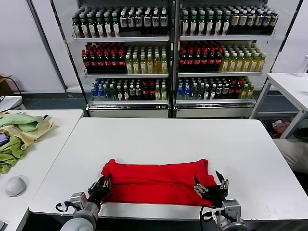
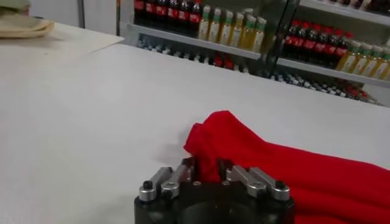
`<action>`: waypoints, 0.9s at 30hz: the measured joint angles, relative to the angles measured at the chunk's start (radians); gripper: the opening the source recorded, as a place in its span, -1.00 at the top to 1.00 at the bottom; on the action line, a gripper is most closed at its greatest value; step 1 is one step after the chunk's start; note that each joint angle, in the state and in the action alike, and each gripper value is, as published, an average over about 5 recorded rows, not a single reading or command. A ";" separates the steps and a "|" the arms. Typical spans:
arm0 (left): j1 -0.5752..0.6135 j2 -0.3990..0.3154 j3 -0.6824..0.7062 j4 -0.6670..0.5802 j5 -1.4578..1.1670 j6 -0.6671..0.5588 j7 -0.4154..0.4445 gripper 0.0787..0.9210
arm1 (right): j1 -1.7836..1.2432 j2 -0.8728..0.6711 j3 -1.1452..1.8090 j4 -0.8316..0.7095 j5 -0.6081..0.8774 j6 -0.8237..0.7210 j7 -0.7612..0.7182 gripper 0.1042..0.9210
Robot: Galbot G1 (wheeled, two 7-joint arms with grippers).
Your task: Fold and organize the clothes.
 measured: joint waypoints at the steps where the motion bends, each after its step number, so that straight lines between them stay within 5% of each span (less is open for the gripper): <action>1: -0.001 -0.001 0.001 0.000 0.003 0.000 0.000 0.68 | 0.000 0.001 0.000 -0.001 -0.001 0.000 0.000 -0.76; 6: -0.007 -0.009 0.001 -0.006 0.032 0.010 -0.007 0.91 | -0.002 0.000 -0.002 -0.003 -0.005 0.001 -0.001 -0.76; 27: 0.033 0.110 -0.316 -0.141 0.268 0.142 -0.046 0.92 | 0.020 -0.010 0.000 0.018 -0.006 -0.006 -0.005 -0.76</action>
